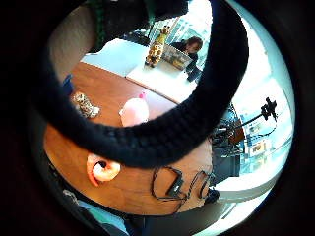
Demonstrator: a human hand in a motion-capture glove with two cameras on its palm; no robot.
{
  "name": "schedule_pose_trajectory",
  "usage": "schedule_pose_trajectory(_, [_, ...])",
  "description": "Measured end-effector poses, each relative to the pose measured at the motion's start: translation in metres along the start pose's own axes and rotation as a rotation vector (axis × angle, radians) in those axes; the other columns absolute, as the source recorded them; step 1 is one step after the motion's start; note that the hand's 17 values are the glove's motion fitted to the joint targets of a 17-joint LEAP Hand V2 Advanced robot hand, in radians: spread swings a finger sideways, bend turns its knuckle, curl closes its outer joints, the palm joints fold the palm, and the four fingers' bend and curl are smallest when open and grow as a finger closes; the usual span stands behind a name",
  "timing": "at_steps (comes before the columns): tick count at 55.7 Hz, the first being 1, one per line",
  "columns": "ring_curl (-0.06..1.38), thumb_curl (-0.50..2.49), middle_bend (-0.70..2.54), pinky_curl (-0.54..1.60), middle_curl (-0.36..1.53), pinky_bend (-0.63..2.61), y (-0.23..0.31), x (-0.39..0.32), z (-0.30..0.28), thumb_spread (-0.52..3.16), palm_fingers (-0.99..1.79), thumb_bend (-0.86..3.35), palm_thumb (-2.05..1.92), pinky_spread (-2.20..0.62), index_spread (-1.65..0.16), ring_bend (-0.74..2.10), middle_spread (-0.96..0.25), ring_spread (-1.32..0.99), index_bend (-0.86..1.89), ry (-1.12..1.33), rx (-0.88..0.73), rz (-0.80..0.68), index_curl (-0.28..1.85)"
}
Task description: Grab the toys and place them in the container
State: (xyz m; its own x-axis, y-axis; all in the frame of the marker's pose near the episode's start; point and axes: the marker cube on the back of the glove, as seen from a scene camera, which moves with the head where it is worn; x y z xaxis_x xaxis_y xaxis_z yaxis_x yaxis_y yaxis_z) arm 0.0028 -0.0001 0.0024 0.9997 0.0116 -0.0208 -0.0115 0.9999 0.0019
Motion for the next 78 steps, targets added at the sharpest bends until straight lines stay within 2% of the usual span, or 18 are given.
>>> schedule_pose_trajectory(9, [0.04, 0.05, 0.14, 0.18, 0.05, 0.55, 0.002, 0.011, 0.006, 0.99, 0.13, -0.02, -0.03, 0.05, -0.27, 0.19, -0.05, -0.05, 0.37, 0.014, -0.016, 0.032, 0.15])
schedule_pose_trajectory(21, [0.09, 0.11, 0.16, 0.23, 0.11, 0.6, -0.006, 0.04, 0.03, 1.3, 0.08, -0.03, -0.04, 0.07, -0.33, 0.21, -0.07, -0.07, 0.4, 0.01, -0.068, 0.156, 0.21])
schedule_pose_trajectory(33, [0.12, 0.17, 0.15, 0.28, 0.14, 0.7, -0.023, 0.092, 0.115, 1.38, -0.02, -0.01, 0.0, 0.07, -0.36, 0.19, -0.06, -0.06, 0.38, 0.029, -0.299, 0.366, 0.25])
schedule_pose_trajectory(44, [0.12, 0.25, 0.1, 0.36, 0.14, 0.98, -0.007, 0.111, 0.193, 1.46, -0.11, 0.06, 0.16, 0.06, -0.37, 0.13, -0.04, -0.03, 0.28, 0.059, -0.553, 0.412, 0.26])
schedule_pose_trajectory(48, [0.13, 0.28, 0.1, 0.4, 0.14, 1.13, -0.005, 0.108, 0.205, 1.52, 0.0, 0.13, 0.27, 0.0, -0.37, 0.19, -0.02, -0.03, 0.25, 0.045, -0.483, 0.359, 0.26])
schedule_pose_trajectory(54, [0.2, 0.36, 0.17, 0.36, 0.14, 1.05, -0.016, 0.105, 0.195, 1.66, 0.53, 0.32, 0.54, -0.14, -0.36, 0.56, -0.02, -0.09, 0.3, 0.043, -0.329, 0.309, 0.26])
schedule_pose_trajectory(55, [0.2, 0.37, 0.14, 0.35, 0.13, 1.05, -0.018, 0.104, 0.192, 1.65, 0.49, 0.33, 0.54, -0.14, -0.36, 0.56, -0.02, -0.1, 0.31, 0.033, -0.318, 0.307, 0.27])
schedule_pose_trajectory(58, [0.26, 0.45, 0.21, 0.35, 0.16, 1.05, -0.027, 0.096, 0.178, 1.54, 0.77, 0.38, 0.7, -0.21, -0.32, 0.73, -0.03, -0.15, 0.29, -0.014, -0.276, 0.302, 0.28])
schedule_pose_trajectory(67, [0.35, 0.56, 0.22, 0.38, 0.2, 1.0, -0.063, 0.046, 0.131, 1.36, 0.85, 0.38, 0.83, -0.29, -0.27, 0.84, -0.05, -0.22, 0.31, -0.097, -0.174, 0.229, 0.34])
schedule_pose_trajectory(78, [0.39, 0.64, 0.23, 0.39, 0.24, 1.0, -0.123, -0.08, 0.072, 1.2, 0.85, 0.34, 0.86, -0.33, -0.24, 0.83, -0.06, -0.26, 0.29, -0.162, -0.096, 0.039, 0.38])
